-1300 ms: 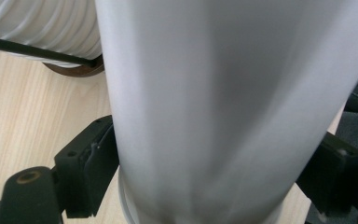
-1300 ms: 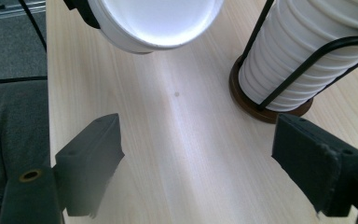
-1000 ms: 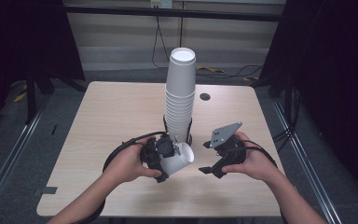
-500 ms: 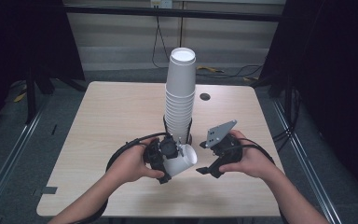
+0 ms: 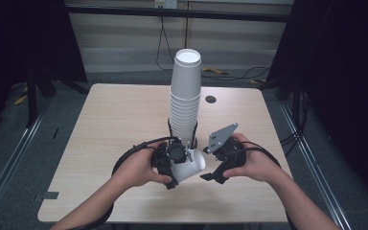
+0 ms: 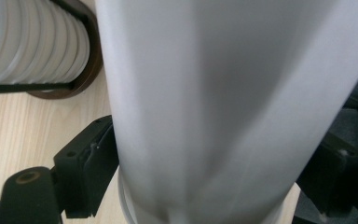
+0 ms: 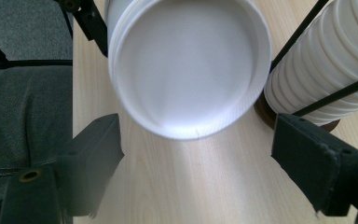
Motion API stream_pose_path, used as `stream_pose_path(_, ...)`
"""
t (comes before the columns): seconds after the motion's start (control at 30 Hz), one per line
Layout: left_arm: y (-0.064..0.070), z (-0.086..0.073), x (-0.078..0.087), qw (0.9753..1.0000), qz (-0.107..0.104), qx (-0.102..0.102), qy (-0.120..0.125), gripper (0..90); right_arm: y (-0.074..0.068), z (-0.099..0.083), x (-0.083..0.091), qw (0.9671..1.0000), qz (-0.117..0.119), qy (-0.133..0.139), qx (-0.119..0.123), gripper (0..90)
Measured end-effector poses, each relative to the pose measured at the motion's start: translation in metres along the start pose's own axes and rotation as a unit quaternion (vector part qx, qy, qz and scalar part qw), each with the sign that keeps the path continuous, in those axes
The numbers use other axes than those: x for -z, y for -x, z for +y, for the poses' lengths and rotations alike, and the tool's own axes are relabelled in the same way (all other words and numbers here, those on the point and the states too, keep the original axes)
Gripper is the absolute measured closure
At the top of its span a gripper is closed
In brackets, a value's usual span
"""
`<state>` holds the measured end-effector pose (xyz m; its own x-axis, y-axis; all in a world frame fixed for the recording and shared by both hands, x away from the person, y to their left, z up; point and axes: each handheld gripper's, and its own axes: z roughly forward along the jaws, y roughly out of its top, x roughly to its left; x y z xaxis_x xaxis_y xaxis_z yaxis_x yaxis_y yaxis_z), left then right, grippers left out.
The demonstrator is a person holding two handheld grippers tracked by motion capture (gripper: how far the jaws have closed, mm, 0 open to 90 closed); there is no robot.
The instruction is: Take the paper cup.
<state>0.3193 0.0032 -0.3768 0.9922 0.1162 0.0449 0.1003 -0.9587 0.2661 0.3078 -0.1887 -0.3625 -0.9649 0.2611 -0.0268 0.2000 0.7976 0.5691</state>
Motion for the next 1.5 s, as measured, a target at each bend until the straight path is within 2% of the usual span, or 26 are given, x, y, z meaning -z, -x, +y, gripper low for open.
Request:
stream_pose_path(0.1,0.0,0.002,-0.001,1.0,0.005,-0.002,-0.006,15.6,0.001,0.002,0.0,1.0,0.002,0.0,0.004,15.8)
stream_pose_path(0.17,0.0,0.003,0.0,0.9999,0.0,-0.003,-0.012,15.6,0.001,0.004,0.001,1.0,0.0,-0.003,0.006,15.9)
stream_pose_path(0.23,0.001,0.004,-0.001,0.9999,0.007,-0.001,-0.011,15.6,0.001,0.006,0.002,0.9999,0.002,-0.006,0.011,15.9)
stream_pose_path(0.27,-0.004,0.006,0.0,0.9988,0.022,-0.041,-0.014,15.6,0.001,0.007,0.001,0.9999,0.005,-0.006,0.013,15.9)
stream_pose_path(0.3,-0.004,0.006,0.0,0.9988,0.022,-0.041,-0.014,15.5,0.0,0.008,0.002,0.9998,0.003,-0.011,0.014,15.9)
stream_pose_path(0.33,-0.001,0.005,-0.002,0.9998,0.008,-0.01,-0.015,15.5,0.0,0.009,0.002,0.9997,0.003,-0.017,0.015,15.9)
stream_pose_path(0.47,0.0,0.006,-0.003,0.9997,0.014,-0.011,-0.018,15.5,-0.001,0.012,0.001,0.9995,0.007,-0.024,0.02,16.0)
stream_pose_path(0.5,0.0,0.005,-0.004,0.9998,0.008,-0.007,-0.014,15.5,-0.001,0.013,0.0,0.9994,0.008,-0.025,0.02,16.0)
stream_pose_path(0.63,0.001,0.006,-0.004,0.9999,0.004,-0.009,-0.013,15.4,-0.002,0.015,-0.001,0.9994,0.008,-0.024,0.024,16.1)
stream_pose_path(0.7,0.001,0.006,-0.004,0.9999,0.009,-0.01,-0.01,15.4,-0.002,0.017,-0.001,0.9995,0.008,-0.02,0.023,16.3)
stream_pose_path(0.73,0.001,0.006,-0.004,0.9998,0.01,-0.014,-0.01,15.4,-0.002,0.017,-0.001,0.9995,0.009,-0.018,0.024,16.6)
stream_pose_path(0.77,-0.003,0.007,-0.003,0.999,0.015,-0.041,-0.012,15.4,-0.002,0.017,-0.001,0.9995,0.009,-0.017,0.023,16.9)
stream_pose_path(0.8,0.001,0.006,-0.003,0.9998,0.008,-0.014,-0.007,15.4,-0.002,0.018,-0.001,0.9996,0.009,-0.016,0.022,17.6)
stream_pose_path(1.17,0.002,0.007,-0.004,0.9998,0.013,-0.017,-0.006,15.4,-0.002,0.02,0.001,0.9997,0.014,-0.002,0.02,18.9)
stream_pose_path(1.2,-0.003,0.009,-0.002,0.9988,0.012,-0.047,-0.011,15.5,-0.003,0.021,0.001,0.9997,0.013,-0.002,0.02,18.9)
stream_pose_path(1.23,-0.001,0.009,-0.002,0.9994,0.014,-0.03,-0.006,15.4,-0.003,0.021,0.0,0.9998,0.014,-0.001,0.017,18.9)
stream_pose_path(1.27,-0.003,0.01,-0.002,0.9988,0.013,-0.046,-0.009,15.4,-0.003,0.021,0.0,0.9998,0.013,0.0,0.016,19.0)
stream_pose_path(1.33,-0.003,0.01,-0.001,0.9987,0.014,-0.048,-0.01,15.4,-0.003,0.021,-0.001,0.9997,0.016,0.002,0.017,20.5)
stream_pose_path(1.37,-0.003,0.011,-0.001,0.9982,0.019,-0.056,-0.013,15.4,-0.003,0.021,-0.001,0.9997,0.018,0.005,0.015,20.6)
stream_pose_path(1.4,0.002,0.009,-0.002,0.9997,0.009,-0.02,-0.007,15.4,-0.003,0.021,-0.001,0.9997,0.018,0.008,0.016,20.6)
stream_pose_path(1.5,0.002,0.01,-0.003,0.9996,0.012,-0.024,-0.006,15.4,-0.003,0.021,-0.002,0.9997,0.017,0.007,0.014,20.9)
